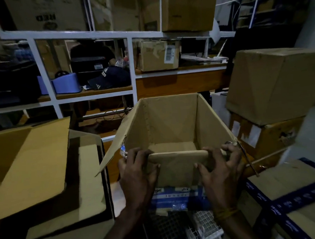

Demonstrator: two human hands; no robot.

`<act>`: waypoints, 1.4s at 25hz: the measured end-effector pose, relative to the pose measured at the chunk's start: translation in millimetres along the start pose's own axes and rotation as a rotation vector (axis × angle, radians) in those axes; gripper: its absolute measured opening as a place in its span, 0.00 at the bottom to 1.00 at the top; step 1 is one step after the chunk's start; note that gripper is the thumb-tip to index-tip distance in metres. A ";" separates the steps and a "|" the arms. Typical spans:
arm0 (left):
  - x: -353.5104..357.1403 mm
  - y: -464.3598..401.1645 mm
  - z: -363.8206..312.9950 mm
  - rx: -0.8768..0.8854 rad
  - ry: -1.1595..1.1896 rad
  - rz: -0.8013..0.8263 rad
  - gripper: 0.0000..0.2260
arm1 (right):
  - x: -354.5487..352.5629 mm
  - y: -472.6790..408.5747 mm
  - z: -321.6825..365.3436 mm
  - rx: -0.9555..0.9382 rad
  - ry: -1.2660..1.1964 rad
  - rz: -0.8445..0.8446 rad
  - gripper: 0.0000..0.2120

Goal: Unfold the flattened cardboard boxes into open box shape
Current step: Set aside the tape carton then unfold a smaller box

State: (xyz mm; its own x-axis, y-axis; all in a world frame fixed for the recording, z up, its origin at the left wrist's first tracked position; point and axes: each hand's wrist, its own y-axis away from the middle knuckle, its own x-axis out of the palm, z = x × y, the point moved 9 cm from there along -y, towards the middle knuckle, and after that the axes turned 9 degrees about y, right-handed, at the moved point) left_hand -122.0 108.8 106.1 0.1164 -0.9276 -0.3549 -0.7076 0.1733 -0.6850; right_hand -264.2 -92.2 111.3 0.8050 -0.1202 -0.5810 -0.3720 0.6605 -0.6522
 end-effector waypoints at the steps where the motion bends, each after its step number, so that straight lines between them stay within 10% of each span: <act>1: -9.3 2.0 -7.8 0.004 0.021 -0.016 0.17 | -12.5 3.3 4.0 0.000 -0.010 -0.019 0.23; 17: -179.4 67.9 -131.5 0.168 0.116 -0.150 0.19 | -208.4 91.3 70.2 -0.026 -0.080 -0.258 0.24; 35: -388.5 18.3 -97.4 0.330 0.079 -0.336 0.18 | -234.3 136.6 270.8 -0.184 -0.349 -0.397 0.24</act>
State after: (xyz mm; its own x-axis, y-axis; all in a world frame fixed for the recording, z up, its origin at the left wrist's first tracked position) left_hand -248.0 440.2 293.4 0.2380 -0.9705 -0.0385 -0.3791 -0.0564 -0.9236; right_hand -378.6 226.9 290.2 0.9934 -0.0598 -0.0980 -0.0585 0.4706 -0.8804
